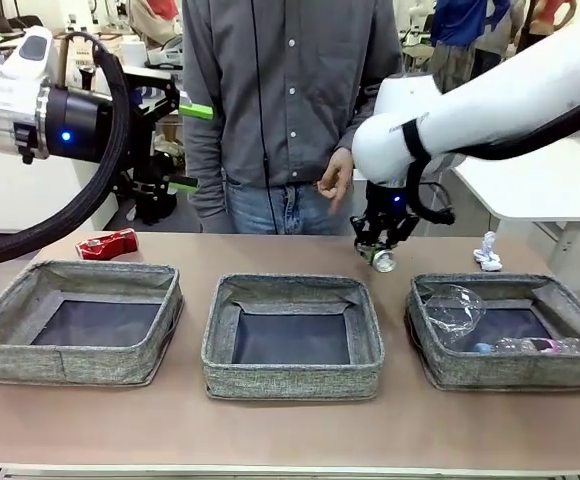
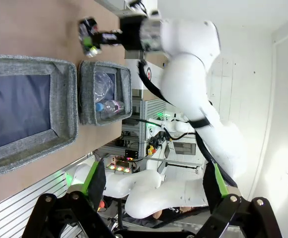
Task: Sort the waste into the appropriate baskets.
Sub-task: Pick up the waste item pointed out by the person.
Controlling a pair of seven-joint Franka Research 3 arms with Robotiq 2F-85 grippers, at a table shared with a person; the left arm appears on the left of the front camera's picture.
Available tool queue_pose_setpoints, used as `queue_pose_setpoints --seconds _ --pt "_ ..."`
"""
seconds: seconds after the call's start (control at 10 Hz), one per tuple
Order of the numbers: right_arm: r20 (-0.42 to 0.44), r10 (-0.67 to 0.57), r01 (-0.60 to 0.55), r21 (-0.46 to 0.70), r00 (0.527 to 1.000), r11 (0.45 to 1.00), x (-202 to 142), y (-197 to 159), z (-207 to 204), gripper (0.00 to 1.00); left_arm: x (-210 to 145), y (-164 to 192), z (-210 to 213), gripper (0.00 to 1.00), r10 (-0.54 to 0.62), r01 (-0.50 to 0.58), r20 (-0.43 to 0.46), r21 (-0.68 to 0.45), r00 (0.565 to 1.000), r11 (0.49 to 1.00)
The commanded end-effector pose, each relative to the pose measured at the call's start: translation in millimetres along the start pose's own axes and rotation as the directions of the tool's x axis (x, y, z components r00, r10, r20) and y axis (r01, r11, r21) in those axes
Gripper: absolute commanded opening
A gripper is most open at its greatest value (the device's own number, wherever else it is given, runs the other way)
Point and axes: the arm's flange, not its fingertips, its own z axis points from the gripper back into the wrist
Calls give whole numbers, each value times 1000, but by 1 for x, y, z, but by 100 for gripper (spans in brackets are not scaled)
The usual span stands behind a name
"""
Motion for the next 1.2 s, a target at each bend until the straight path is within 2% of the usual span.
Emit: queue_pose_setpoints --seconds 0.0,0.3,0.5,0.6,0.8,0.9,1.0,1.1 --pt "3 -139 139 64 990 988 -58 -17 47 0 -2 0 0 100 12 -12 7 -22 1000 1000" --pt "68 -197 179 215 978 960 -115 22 86 0 -2 0 0 100 12 -12 7 -22 1000 1000" --pt "207 -84 43 197 975 979 -142 59 99 0 -2 0 0 100 12 -12 7 -22 1000 1000" --pt "61 -150 136 188 987 973 -119 25 105 0 -2 0 0 100 12 -12 7 -22 1000 1000" --pt "61 -150 136 188 987 973 -119 25 105 0 -2 0 0 100 12 -12 7 -22 1000 1000" --pt "106 -125 103 189 987 976 -133 45 106 34 0 0 0 100 1 -1 0 0 1000 1000" --pt "117 -89 65 189 989 980 -122 77 139 34 -12 0 23 100 -84 82 -96 -22 992 996" --pt "32 -147 137 207 989 969 -125 108 181 34 -19 14 49 100 -116 115 -121 -16 986 993"
